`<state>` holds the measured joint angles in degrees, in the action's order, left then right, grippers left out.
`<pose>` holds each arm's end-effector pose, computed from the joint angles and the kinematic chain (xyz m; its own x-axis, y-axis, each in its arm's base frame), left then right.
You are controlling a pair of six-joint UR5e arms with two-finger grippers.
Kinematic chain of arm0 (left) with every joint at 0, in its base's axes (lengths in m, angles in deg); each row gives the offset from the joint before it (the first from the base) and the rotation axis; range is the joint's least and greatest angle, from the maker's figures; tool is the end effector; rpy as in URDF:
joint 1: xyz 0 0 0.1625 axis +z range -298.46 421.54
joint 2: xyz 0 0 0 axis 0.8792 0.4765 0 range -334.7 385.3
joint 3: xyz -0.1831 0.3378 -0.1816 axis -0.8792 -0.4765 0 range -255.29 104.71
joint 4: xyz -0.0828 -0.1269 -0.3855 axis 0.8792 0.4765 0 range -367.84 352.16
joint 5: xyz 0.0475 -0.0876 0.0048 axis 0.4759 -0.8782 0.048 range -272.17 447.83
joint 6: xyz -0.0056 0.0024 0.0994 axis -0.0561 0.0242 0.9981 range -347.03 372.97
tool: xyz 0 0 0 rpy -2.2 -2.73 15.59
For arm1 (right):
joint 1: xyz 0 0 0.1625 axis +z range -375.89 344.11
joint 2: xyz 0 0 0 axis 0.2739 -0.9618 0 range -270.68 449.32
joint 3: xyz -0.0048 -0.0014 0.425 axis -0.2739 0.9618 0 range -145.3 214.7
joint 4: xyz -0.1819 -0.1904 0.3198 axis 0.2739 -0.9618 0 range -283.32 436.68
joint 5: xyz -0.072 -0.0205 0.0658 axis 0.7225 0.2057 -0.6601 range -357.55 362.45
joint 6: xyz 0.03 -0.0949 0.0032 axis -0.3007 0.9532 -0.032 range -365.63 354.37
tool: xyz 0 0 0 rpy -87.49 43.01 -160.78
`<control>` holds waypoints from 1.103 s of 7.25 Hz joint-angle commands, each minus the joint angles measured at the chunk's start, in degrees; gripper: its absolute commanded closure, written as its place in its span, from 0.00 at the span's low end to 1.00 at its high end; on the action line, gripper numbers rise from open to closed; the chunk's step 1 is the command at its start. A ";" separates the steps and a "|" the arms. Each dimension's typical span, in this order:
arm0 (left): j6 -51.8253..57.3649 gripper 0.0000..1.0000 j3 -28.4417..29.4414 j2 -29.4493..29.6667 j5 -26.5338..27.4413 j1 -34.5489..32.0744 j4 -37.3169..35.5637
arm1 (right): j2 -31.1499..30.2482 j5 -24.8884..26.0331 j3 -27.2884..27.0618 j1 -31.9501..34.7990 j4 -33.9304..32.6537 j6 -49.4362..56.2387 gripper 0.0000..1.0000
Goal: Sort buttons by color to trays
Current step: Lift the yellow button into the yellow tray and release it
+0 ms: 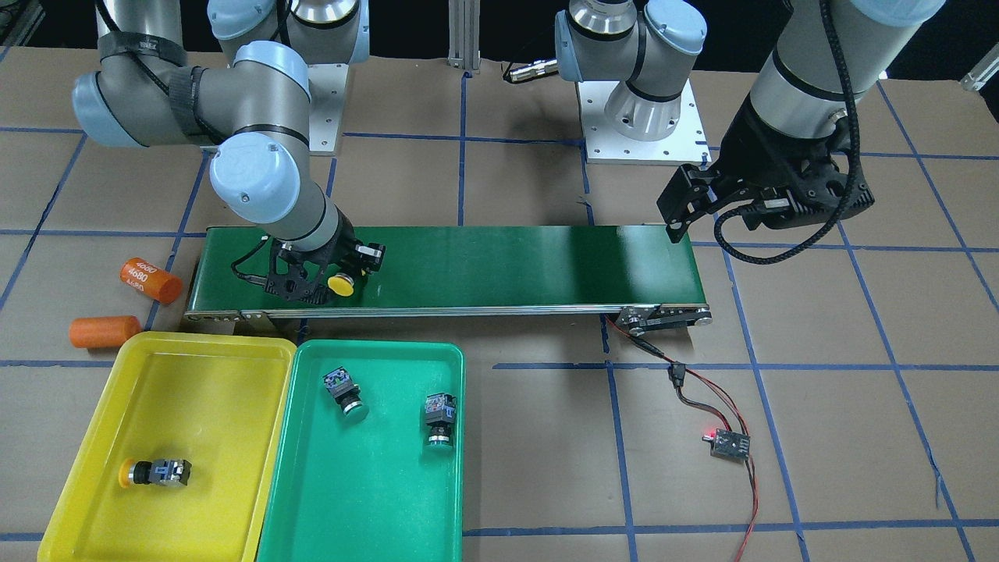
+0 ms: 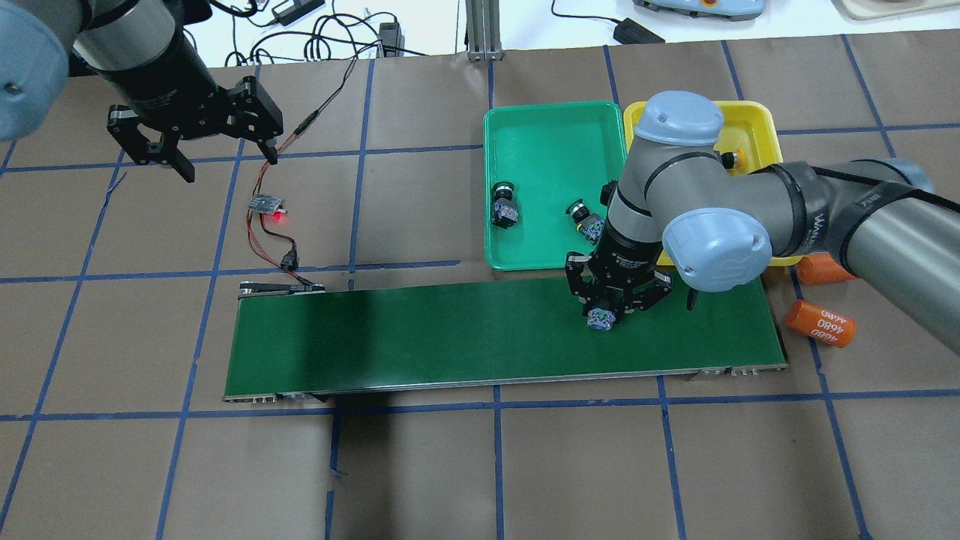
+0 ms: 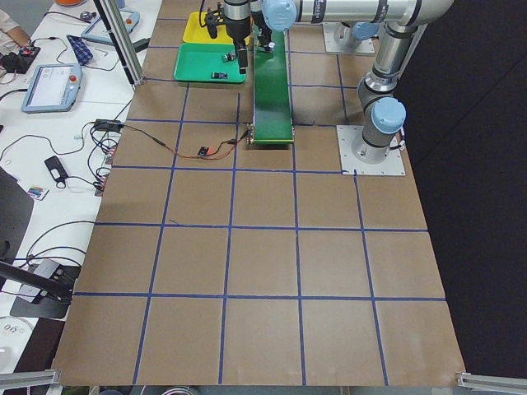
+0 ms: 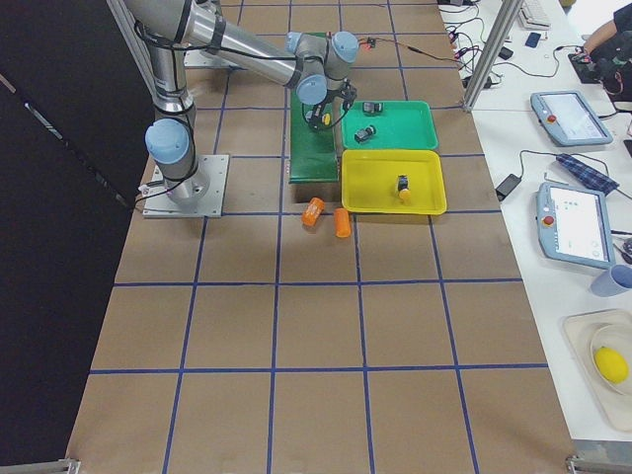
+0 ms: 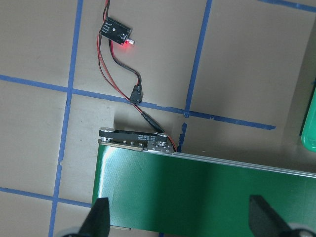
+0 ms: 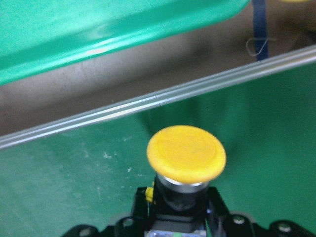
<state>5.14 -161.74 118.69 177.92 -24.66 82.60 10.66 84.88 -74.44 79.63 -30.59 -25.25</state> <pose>-0.0986 -0.5243 0.4878 -0.9795 -0.2014 -0.0022 -0.2014 0.9795 0.0047 0.1936 -0.4796 0.2615 -0.9636 0.2637 -0.0440 0.2440 0.9348 0.2582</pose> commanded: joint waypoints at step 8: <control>0.09 0.00 -0.12 -0.13 0.00 0.07 0.00 | 19.69 6.95 22.30 -10.80 -14.90 14.34 0.01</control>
<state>5.22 -161.83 118.53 177.91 -24.59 82.60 29.24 91.77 -52.23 69.02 -44.23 -11.24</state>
